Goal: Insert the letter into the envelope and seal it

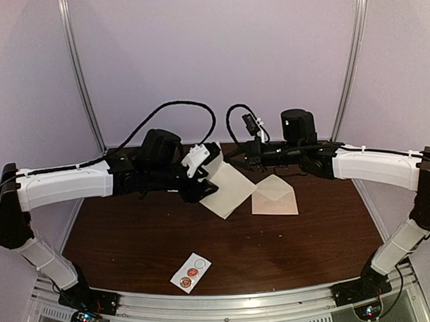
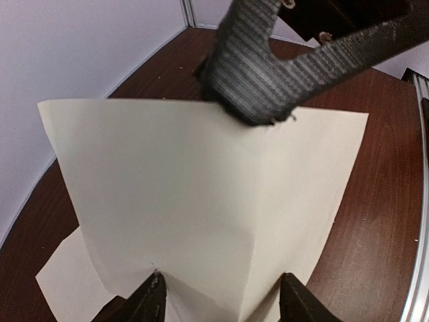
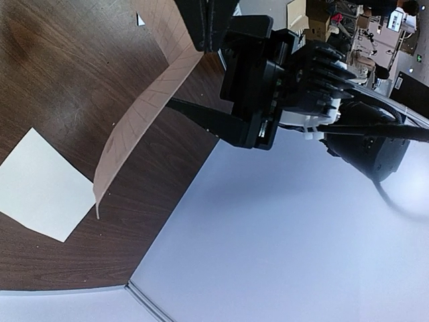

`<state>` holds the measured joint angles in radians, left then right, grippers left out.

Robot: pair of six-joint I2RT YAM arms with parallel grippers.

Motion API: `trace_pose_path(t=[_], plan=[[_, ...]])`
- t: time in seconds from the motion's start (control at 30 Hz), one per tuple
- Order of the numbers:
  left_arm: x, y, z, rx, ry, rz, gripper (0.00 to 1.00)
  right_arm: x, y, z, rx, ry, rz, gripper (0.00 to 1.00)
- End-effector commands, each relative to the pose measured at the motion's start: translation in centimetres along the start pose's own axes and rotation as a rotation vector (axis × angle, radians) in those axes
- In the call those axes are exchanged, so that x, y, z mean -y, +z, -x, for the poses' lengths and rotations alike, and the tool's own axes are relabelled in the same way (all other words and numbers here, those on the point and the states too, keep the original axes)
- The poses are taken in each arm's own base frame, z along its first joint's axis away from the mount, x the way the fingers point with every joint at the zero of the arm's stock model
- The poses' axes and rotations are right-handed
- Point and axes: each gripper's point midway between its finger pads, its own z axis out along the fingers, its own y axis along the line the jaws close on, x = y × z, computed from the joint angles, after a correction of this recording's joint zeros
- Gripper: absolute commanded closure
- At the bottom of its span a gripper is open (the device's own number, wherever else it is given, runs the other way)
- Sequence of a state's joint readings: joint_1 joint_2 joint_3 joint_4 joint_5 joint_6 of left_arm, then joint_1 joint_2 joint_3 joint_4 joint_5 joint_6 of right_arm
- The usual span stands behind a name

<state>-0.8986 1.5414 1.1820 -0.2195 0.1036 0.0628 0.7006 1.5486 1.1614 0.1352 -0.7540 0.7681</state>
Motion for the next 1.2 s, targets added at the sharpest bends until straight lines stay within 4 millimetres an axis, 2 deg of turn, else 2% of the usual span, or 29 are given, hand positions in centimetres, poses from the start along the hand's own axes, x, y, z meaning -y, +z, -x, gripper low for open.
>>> trace_pose_path(t=[0.0,0.5,0.57,0.6,0.7,0.8,0.9,1.03,1.17], plan=[[0.2,0.4,0.6,0.02,0.016,-0.002,0.47,-1.8,0.1,1.4,0.034,-0.027,0.037,1.0],[1.1,0.6,0.1,0.019,0.008,-0.044,0.91,-0.3,0.6,1.4,0.034,-0.027,-0.027,0.99],[1.3,0.7,-0.1,0.016,0.01,-0.058,1.0,-0.1,0.5,1.6,0.038,-0.039,-0.047,0.92],[1.6,0.6,-0.1,0.019,0.014,-0.073,1.0,-0.1,0.5,1.8,0.04,-0.045,-0.055,0.85],[2.2,0.4,-0.1,0.029,0.008,-0.105,1.0,0.2,-0.2,2.3,0.057,-0.08,-0.097,0.58],[2.1,-0.2,0.6,0.053,-0.022,-0.102,1.0,1.0,-1.8,3.3,0.095,-0.114,-0.162,0.39],[2.0,-1.3,2.2,0.101,-0.084,-0.102,1.0,1.5,-4.1,3.9,0.155,-0.139,-0.203,0.2],[1.7,-3.6,5.3,0.218,-0.23,-0.121,1.0,0.4,-6.2,3.5,0.218,-0.195,-0.155,0.06],[1.9,-5.9,8.5,0.374,-0.373,-0.179,1.0,-2.1,-7.0,2.2,0.249,-0.244,-0.011,0.03]])
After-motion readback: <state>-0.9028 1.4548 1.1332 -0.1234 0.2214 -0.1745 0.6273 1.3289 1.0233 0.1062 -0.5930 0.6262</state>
